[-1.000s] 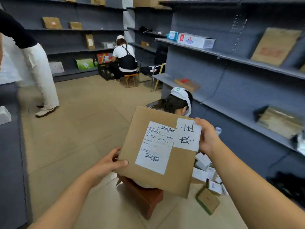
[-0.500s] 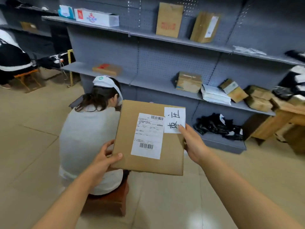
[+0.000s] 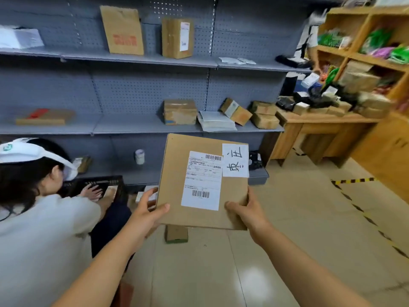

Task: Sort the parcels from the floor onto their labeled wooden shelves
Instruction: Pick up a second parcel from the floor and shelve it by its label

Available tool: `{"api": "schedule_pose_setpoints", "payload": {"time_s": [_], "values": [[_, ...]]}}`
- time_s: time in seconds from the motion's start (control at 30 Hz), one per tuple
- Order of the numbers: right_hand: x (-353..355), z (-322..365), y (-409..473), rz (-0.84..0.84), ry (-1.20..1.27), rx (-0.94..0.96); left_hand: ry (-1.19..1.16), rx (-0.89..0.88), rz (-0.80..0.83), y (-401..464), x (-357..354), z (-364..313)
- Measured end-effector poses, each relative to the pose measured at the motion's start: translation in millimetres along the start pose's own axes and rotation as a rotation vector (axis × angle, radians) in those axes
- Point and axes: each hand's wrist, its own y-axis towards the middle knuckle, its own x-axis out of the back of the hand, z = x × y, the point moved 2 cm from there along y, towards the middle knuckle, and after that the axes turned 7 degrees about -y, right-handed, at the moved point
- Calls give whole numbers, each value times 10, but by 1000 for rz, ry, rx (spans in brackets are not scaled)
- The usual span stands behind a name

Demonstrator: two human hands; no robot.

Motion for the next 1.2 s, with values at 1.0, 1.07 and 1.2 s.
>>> {"api": "schedule_pose_setpoints", "payload": {"time_s": [1.0, 1.07, 1.2], "values": [[2655, -24, 151, -884, -25, -54, 393, -317, 829, 1681, -3881, -258], [2657, 40, 237, -960, -61, -59, 373, -327, 893, 1834, -4044, -336], [2669, 238, 372, -1108, -180, -67, 357, -351, 1002, 2128, -4337, -439]]}}
